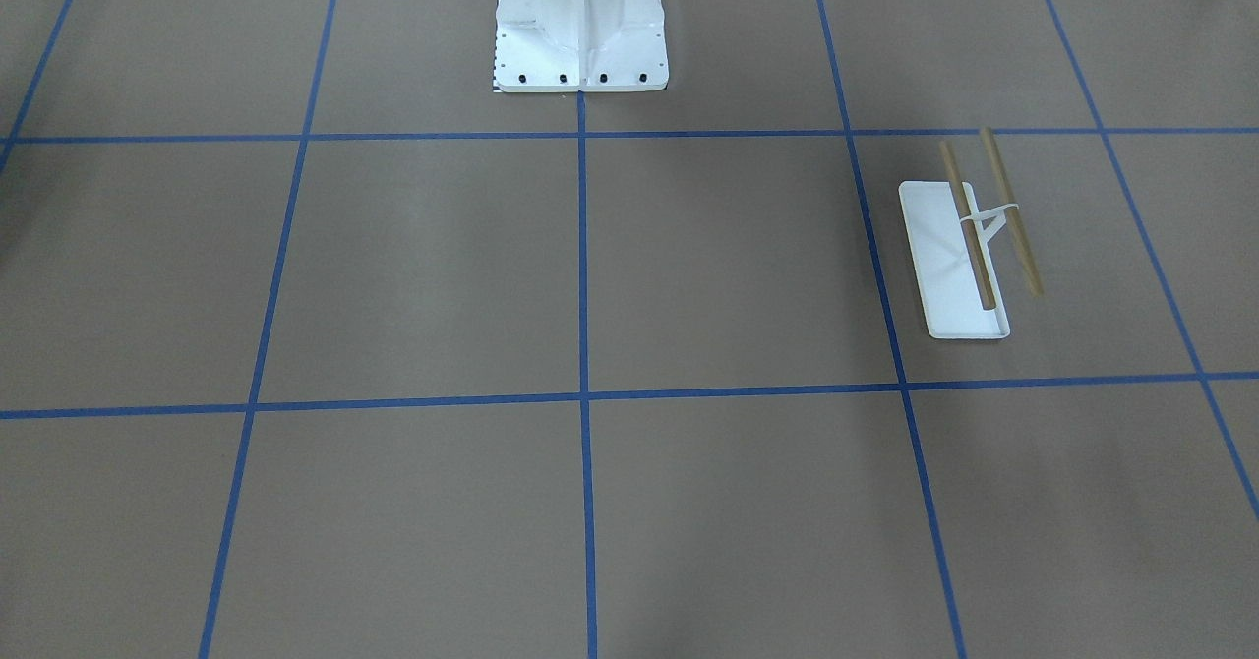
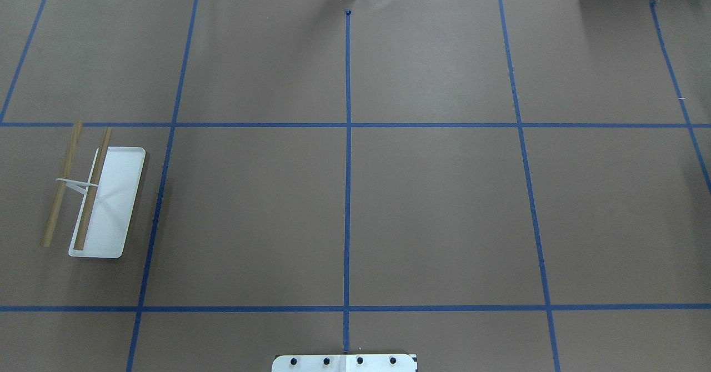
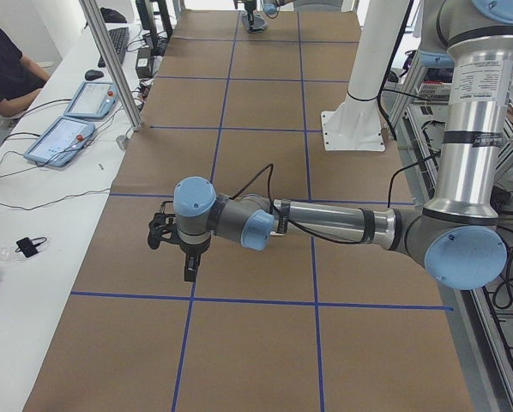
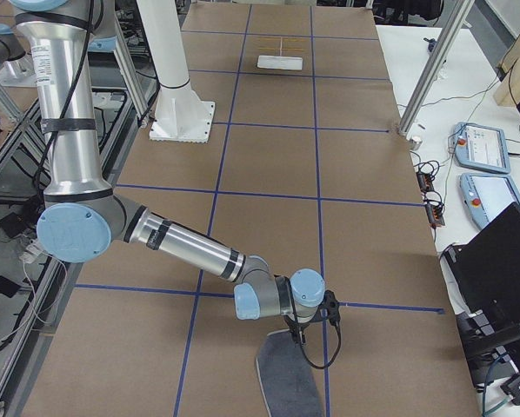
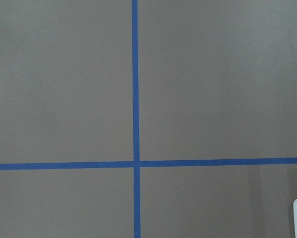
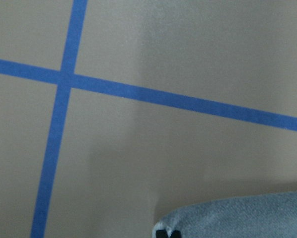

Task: Hang towel on rack

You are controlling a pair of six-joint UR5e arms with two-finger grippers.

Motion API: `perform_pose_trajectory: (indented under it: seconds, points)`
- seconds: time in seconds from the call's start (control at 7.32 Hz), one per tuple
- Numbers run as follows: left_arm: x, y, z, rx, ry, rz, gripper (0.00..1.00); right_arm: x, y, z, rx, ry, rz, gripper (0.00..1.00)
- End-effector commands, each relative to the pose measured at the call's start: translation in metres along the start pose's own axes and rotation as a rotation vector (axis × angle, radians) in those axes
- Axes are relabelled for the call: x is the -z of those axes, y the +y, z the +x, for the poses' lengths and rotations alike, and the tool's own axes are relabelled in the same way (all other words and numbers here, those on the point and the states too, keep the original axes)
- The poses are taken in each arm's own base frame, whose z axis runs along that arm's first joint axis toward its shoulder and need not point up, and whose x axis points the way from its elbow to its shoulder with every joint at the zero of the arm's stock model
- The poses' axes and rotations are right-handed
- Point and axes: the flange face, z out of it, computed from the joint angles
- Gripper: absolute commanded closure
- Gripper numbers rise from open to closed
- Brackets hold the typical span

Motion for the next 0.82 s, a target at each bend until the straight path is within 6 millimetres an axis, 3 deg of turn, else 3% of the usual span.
perform_pose_trajectory:
  seconds: [0.0, 0.41, 0.68]
  points:
    - [0.001, -0.004, 0.002, 0.006, 0.001, 0.002, 0.02, 0.054, -0.044, -0.043, -0.142, -0.01, 0.12, 1.0]
    - [0.007, -0.013, 0.011, 0.052, 0.005, 0.017, 0.02, 0.145, -0.077, -0.103, -0.348, -0.068, 0.296, 1.0]
    - [0.026, -0.046, 0.05, 0.141, 0.084, 0.032, 0.02, 0.193, -0.098, -0.145, -0.428, -0.111, 0.377, 1.0]
